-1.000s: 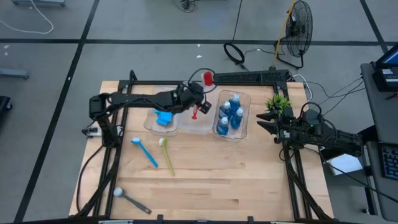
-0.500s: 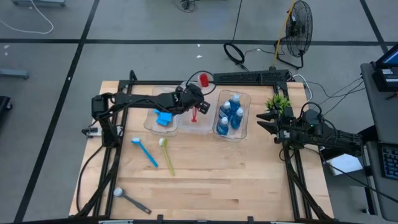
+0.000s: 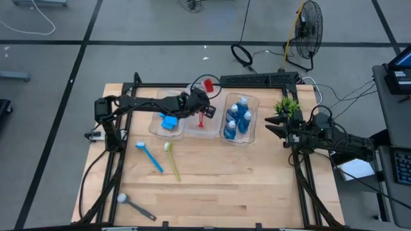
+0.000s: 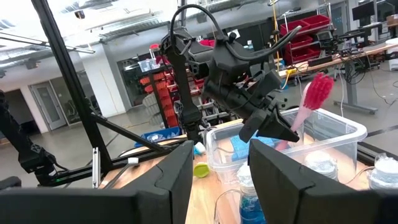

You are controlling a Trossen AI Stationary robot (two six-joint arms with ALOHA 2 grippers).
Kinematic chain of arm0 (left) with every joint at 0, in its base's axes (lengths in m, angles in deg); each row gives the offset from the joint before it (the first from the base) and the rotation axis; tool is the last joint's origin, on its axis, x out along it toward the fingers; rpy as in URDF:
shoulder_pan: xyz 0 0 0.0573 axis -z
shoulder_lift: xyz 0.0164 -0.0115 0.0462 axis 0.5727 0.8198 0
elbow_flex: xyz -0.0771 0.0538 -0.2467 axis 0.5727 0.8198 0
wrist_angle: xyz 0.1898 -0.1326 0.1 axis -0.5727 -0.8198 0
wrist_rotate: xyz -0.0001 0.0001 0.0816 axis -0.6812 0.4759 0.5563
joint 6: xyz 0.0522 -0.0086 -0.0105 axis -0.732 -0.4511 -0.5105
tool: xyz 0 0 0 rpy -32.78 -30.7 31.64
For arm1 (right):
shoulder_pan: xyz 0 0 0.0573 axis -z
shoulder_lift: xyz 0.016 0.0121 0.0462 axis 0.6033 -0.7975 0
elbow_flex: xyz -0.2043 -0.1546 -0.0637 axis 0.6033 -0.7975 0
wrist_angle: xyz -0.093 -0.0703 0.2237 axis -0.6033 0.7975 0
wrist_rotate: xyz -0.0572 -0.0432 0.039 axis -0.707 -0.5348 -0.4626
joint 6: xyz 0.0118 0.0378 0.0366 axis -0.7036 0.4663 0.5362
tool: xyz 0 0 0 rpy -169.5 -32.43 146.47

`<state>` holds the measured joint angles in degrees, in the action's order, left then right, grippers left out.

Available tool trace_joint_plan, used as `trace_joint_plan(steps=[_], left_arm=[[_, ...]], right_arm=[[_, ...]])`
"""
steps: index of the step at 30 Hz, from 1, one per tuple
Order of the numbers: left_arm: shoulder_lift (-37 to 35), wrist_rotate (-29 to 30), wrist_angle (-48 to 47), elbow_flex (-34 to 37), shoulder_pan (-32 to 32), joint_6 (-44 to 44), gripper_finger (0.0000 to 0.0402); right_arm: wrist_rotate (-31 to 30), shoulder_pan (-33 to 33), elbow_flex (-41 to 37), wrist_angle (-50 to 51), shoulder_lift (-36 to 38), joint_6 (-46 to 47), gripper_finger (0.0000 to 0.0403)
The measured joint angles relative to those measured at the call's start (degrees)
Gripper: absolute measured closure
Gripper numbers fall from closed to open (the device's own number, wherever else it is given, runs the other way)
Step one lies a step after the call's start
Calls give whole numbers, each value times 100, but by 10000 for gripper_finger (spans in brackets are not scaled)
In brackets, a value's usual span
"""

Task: Pick & Place Kitchen Sink Supplies
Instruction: Put the red dish brush into the middle transparent bin, then put the blue dish brush into the middle transparent bin

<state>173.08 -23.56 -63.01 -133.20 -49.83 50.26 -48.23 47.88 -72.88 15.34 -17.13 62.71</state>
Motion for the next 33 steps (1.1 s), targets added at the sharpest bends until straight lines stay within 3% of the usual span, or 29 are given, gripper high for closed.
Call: trace_joint_plan(steps=[8, 16, 25, 33], left_arm=[[-1, -39, 1, 0, 13, -64, 277], [-101, -206, 10, 0, 13, -176, 211], [-930, -99, -24, 0, 13, -714, 148], [-1676, -20, -318, -2, 101, -774, 136]], right_arm=[[0, -1, 0, 0, 0, 2, 261], [0, 1, 0, 0, 2, 2, 261], [1, -1, 0, 0, 2, 4, 261], [2, 0, 0, 0, 1, 4, 261]])
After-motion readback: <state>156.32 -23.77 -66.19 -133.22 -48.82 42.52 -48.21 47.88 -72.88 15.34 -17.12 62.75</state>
